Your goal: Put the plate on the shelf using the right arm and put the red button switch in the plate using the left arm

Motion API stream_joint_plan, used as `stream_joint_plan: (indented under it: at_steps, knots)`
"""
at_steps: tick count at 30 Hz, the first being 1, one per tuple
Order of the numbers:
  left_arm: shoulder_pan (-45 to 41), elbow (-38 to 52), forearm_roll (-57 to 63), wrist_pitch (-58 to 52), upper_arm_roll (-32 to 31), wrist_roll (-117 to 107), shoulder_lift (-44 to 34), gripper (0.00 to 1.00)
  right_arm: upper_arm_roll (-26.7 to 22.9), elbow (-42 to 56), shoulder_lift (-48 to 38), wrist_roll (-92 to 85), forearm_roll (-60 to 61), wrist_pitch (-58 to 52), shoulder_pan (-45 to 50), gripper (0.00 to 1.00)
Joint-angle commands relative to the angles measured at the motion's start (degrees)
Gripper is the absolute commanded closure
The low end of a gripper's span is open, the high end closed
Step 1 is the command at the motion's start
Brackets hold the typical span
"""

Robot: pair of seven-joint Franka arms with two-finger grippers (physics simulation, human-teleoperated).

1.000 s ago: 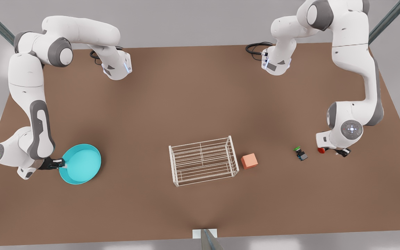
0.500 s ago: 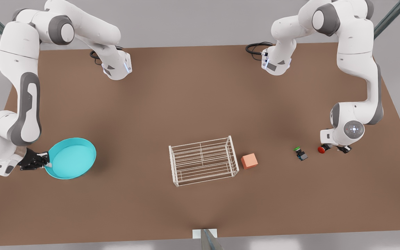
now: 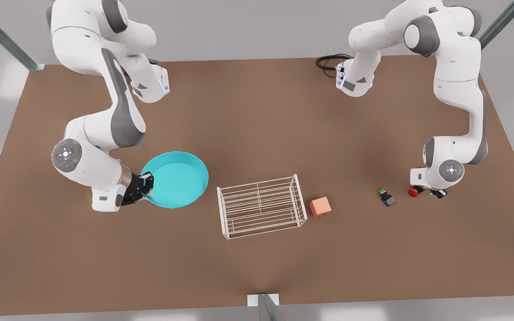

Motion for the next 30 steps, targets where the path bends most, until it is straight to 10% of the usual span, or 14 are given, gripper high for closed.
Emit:
stream_joint_plan:
  at_steps: [1,15,20,21,25,30]
  knots:
    - [0.2,-0.03,0.32,1.46,-0.01,1.89,0.3,0.07,0.16,4.1,2.54,42.42,0.75,-0.7,2.11,0.87]
    - [2.22,-0.39,1.11,3.48,-0.01,1.89,2.68,0.15,-2.3,13.78,19.77,65.19,2.94,22.5,17.76,0.85]
    - [2.22,-0.3,1.11,3.39,-0.01,1.89,2.5,0.48,-2.3,13.17,20.12,67.12,2.77,24.43,19.43,0.84]
    - [2.13,-0.3,1.11,3.39,-0.01,1.89,2.5,0.51,-2.38,13.17,20.12,68.0,2.77,24.43,19.69,0.0]
    - [2.13,-0.3,1.02,2.51,-0.01,1.89,1.27,0.51,-2.38,9.04,13.1,62.03,3.29,21.19,15.65,0.0]
    - [2.04,0.05,0.41,-4.6,-1.5,1.89,-5.93,0.51,-1.42,9.21,-1.84,41.13,3.03,-10.36,3.18,0.0]
